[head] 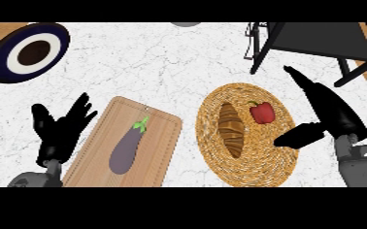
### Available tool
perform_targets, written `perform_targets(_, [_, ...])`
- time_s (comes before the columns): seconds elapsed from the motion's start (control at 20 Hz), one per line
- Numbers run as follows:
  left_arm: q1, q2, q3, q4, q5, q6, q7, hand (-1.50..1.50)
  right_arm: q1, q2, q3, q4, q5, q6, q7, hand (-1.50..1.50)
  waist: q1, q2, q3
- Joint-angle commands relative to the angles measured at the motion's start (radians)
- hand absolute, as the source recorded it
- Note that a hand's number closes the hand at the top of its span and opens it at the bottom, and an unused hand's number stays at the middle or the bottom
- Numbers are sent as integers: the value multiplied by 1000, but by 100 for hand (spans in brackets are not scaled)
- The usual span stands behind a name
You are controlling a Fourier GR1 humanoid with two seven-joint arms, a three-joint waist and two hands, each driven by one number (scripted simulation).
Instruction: Pick the bell pepper from the placemat and place it in the tiered shelf
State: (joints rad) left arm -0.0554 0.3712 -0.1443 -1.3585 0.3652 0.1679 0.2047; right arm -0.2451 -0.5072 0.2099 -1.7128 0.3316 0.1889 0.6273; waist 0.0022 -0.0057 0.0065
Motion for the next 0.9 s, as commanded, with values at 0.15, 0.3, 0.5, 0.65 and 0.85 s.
perform_targets(0.15, [39,-14,27,-4,-40,-18,41,0,61,75,6,15,122,-29,-31,-150,-1,5,-6])
perform_targets(0.3, [63,-47,25,-21,-55,-28,26,0,55,76,-26,-10,110,24,-17,-150,-1,5,-6])
perform_targets(0.5, [21,-34,47,19,-68,-52,55,0,-12,152,18,94,212,-21,1,-150,1,6,-6])
perform_targets(0.65, [4,-92,19,-10,-93,-3,81,0,-1,150,0,210,264,-80,-100,-150,3,7,-6])
perform_targets(0.85, [3,-76,82,75,-93,-79,8,0,-4,200,19,183,333,-75,-39,-150,-1,6,-7])
